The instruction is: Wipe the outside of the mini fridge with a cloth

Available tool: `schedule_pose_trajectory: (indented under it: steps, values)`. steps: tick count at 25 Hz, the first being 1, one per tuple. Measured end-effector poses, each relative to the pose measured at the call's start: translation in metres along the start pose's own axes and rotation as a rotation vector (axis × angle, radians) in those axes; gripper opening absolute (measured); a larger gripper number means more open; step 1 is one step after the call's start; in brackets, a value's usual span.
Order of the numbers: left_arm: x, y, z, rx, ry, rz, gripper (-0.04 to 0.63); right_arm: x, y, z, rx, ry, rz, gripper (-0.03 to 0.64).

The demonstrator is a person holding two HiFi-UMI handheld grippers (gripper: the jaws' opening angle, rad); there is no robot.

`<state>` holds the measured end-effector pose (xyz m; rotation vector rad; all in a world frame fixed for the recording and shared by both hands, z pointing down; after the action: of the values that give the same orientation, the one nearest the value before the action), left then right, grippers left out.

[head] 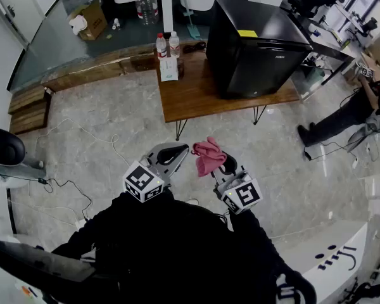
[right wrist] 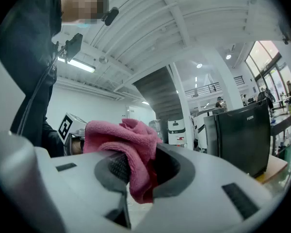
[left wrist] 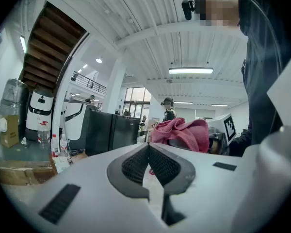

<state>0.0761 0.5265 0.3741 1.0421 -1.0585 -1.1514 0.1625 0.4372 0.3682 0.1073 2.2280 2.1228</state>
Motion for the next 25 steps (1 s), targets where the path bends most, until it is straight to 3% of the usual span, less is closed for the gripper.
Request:
schedule_pose_trajectory:
  steps: [13,25]
  values:
    - [-0.007,-0.003,0.019,-0.012,-0.048,-0.004,0.006,0.024,0.002,-0.005,0.064,-0.022,-0.005,0.084]
    - [-0.029,-0.02,0.094,-0.012,-0.06,-0.028,0.006,0.1,-0.004,0.002,0.074,0.007,0.002,0.084]
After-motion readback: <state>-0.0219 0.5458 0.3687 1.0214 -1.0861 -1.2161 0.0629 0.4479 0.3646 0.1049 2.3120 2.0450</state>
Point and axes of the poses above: the fingertips, and each gripper's own axes: x forward along the fingers, z to its left, y out of its underside, the point moved 4 cm from there along -x, backward along the fingers, and after that the axes turned 3 degrees about -x, right-handed, at the moved point
